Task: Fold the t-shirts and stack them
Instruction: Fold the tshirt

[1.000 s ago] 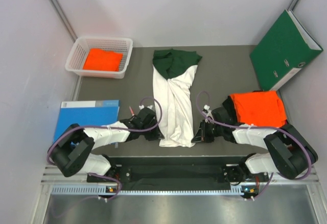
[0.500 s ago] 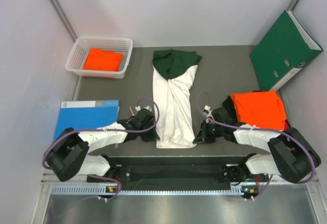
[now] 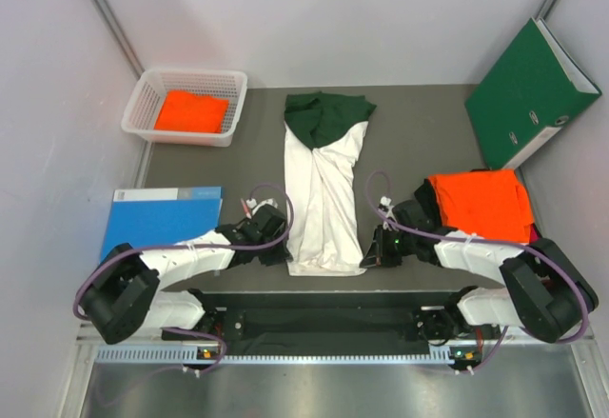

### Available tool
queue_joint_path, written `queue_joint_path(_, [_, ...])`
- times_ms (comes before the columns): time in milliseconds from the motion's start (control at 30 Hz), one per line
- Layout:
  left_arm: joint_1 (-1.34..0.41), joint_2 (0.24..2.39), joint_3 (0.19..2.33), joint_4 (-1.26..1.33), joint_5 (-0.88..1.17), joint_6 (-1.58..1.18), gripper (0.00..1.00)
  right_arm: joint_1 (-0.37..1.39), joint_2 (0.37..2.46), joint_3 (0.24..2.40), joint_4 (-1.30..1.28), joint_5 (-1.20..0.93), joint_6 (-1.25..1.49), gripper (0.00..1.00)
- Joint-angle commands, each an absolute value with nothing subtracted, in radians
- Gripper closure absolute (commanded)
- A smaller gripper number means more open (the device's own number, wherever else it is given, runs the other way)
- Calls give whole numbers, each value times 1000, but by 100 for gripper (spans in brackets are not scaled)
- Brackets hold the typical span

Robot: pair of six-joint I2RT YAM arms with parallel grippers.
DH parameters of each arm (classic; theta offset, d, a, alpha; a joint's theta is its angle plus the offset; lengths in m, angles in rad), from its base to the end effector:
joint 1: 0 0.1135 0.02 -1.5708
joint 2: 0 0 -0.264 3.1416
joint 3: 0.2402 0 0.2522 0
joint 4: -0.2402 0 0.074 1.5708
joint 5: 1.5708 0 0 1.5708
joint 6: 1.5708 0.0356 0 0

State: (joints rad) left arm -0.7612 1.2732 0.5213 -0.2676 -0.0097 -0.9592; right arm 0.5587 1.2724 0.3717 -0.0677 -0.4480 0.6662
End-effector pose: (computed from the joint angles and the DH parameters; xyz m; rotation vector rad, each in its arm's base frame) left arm 0.1594 -0.1514 0.1490 -0.2723 2.7038 -0.5740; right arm 0.1628 0.1200 0.1237 -0.0462 2.7355 0.9961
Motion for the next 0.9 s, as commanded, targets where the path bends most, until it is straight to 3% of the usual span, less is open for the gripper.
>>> queue_joint_path(0, [-759,1281,466,-451,-117,-937,100,580,1304,337,-219,-285,618,100])
queue_joint_path(67, [-759,1298,468,-427,-92,-934,95,583,1301,336,-213,-298,621,98])
queue_joint_path(133, [-759,1305,460,-407,-62,-934,67,583,1290,328,-206,-298,627,91])
queue_joint_path(167, [-761,1302,456,-385,-54,-939,8,583,1287,325,-203,-302,630,77])
queue_joint_path(200, [-761,1298,443,-377,-49,-942,1,584,1278,324,-199,-302,632,72])
queue_joint_path(367, [-761,1235,391,-328,-20,-985,1,584,1229,304,-195,-288,655,47])
queue_joint_path(467, [-762,1200,357,-314,-9,-1005,1,586,1189,288,-193,-278,666,41])
queue_joint_path(567, [-767,1196,322,-282,-5,-1014,1,586,1180,275,-178,-282,678,42])
queue_joint_path(667, [-779,1222,318,-258,41,-1020,16,586,1204,264,-147,-302,683,43])
queue_joint_path(867, [-818,1302,315,-227,54,-1029,26,598,1282,249,-51,-348,709,49])
